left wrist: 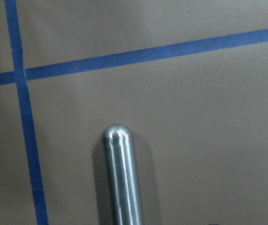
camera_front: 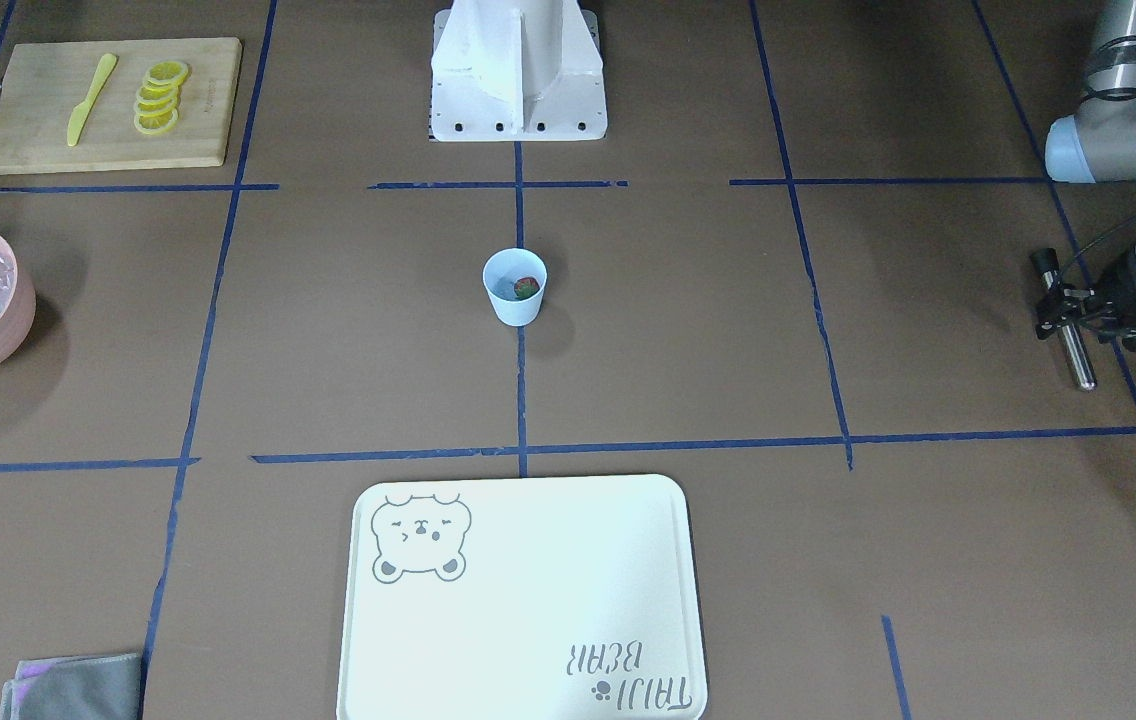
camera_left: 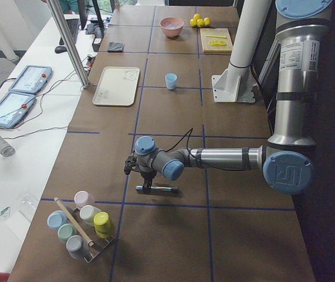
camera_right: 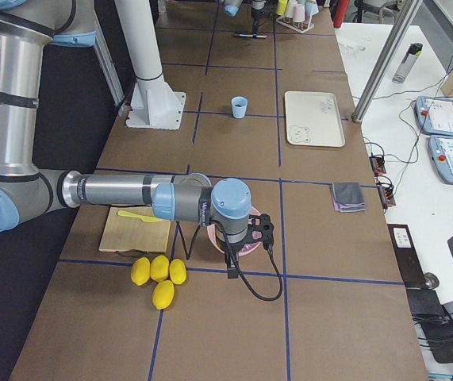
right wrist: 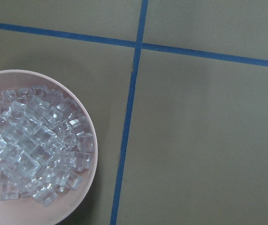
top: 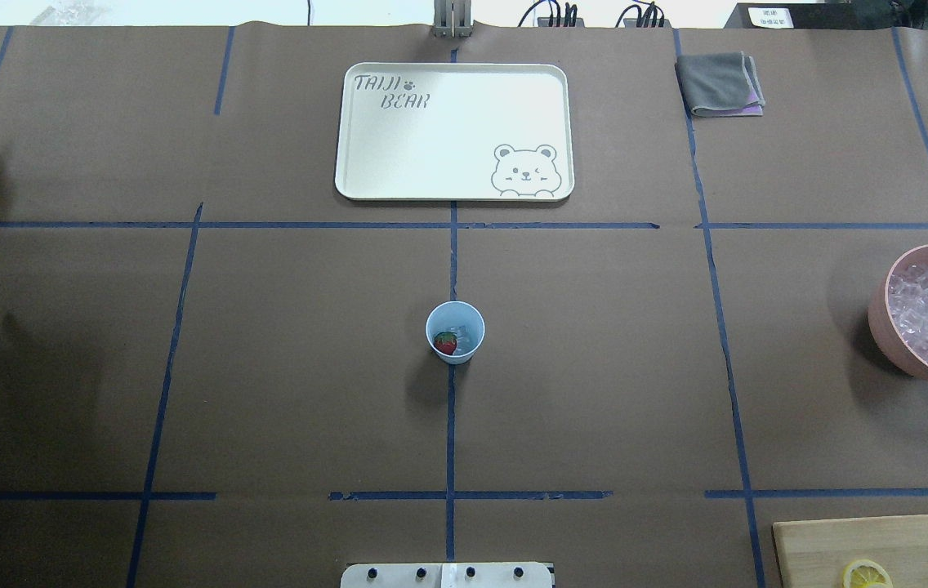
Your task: Mash ice and strawberries in cup
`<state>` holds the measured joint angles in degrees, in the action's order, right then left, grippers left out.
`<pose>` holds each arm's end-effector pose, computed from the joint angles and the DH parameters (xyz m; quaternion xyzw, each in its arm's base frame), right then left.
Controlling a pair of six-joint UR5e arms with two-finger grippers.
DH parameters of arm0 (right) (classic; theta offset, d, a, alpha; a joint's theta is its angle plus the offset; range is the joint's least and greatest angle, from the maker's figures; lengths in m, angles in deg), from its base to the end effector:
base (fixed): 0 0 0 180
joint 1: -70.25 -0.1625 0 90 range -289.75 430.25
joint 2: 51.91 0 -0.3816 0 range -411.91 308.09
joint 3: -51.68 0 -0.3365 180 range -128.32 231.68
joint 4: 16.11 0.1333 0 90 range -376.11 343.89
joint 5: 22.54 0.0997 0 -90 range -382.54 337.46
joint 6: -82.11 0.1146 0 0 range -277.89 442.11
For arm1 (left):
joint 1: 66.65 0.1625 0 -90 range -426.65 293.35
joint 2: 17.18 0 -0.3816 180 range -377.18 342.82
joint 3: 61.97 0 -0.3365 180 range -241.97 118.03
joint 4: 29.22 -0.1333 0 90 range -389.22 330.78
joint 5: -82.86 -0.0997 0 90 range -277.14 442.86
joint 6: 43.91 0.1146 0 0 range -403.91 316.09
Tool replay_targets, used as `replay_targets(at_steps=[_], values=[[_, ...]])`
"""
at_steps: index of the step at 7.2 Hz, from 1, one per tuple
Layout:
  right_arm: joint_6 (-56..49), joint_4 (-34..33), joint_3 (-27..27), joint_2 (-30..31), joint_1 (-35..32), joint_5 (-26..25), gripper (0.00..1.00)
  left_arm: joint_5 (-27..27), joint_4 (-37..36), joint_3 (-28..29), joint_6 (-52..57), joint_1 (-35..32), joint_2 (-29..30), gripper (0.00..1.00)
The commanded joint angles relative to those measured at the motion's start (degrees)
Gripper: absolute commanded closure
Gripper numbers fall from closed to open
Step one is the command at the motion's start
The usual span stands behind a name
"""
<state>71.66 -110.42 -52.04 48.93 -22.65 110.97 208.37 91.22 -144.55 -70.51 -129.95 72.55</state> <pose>0.0726 -0.3587 0.6060 0.0316 -0.3694 -0.0565 0.9270 0.1469 -0.4407 0.6366 0.0338 0.3514 0.0610 0.9336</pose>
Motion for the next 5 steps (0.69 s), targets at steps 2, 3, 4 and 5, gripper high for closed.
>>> replay_targets(at_steps=[2, 3, 4, 5], values=[[-0.01, 0.0, -0.09, -0.03, 0.0, 0.0, 0.0, 0.09, 0.32, 2.59, 0.41, -0.16, 1.06, 0.18], [-0.01, 0.0, -0.09, -0.03, 0.0, 0.0, 0.01, 0.09, 0.4, 2.86, 0.59, -0.16, 1.06, 0.18], [-0.01, 0.0, -0.09, -0.03, 0.0, 0.0, 0.0, 0.09, 0.49, 3.47, 0.59, -0.16, 1.06, 0.2], [-0.01, 0.0, -0.17, -0.03, 0.0, 0.0, 0.0, 0.09, 0.49, 3.48, 0.59, -0.16, 1.06, 0.29]])
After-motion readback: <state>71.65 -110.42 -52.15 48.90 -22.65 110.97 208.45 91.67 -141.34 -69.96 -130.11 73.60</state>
